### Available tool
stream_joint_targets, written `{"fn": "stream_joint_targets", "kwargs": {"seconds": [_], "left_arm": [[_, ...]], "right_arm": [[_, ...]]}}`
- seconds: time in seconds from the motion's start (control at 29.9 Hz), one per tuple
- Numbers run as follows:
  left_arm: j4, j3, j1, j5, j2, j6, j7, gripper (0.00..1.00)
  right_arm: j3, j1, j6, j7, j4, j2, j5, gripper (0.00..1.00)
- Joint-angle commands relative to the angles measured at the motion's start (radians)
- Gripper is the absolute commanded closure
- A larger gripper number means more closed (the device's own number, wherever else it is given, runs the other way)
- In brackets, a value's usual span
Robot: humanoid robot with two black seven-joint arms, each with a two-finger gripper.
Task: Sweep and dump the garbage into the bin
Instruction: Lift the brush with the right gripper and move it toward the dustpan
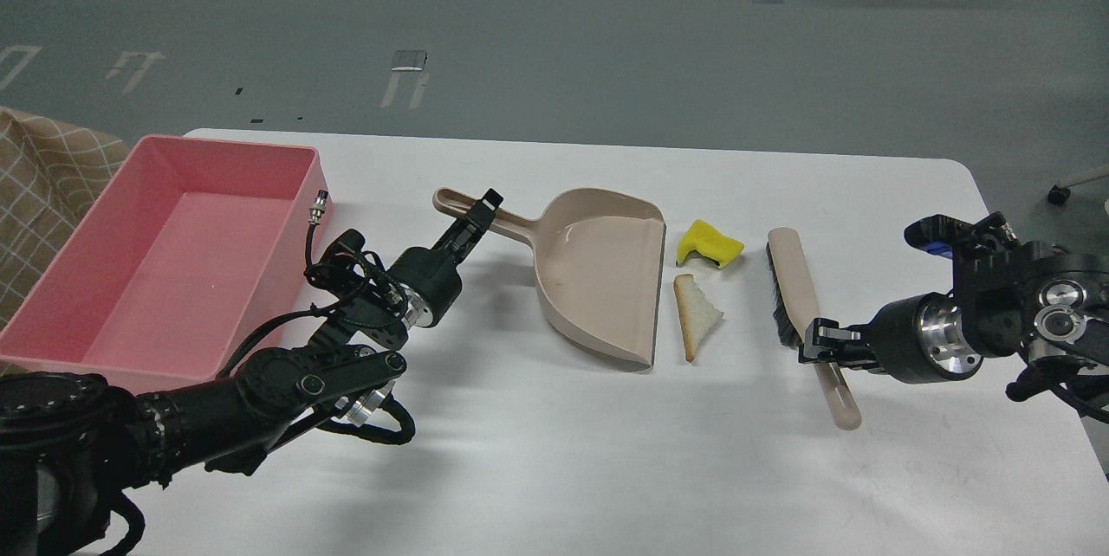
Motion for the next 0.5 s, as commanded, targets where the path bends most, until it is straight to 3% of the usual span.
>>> {"fn": "stream_joint_targets", "kwargs": {"seconds": [0.0,0.47], "left_arm": [[0.000,0.000,-0.001,0.000,0.000,0.000,0.000,1.00],[0.000,0.000,-0.006,0.000,0.000,0.000,0.000,1.00]], "right_arm": [[0.012,0.002,0.000,0.000,-0.033,0.053,0.001,1.00],[0.073,0.001,0.000,-0.003,-0.073,0.199,0.001,1.00]]}}
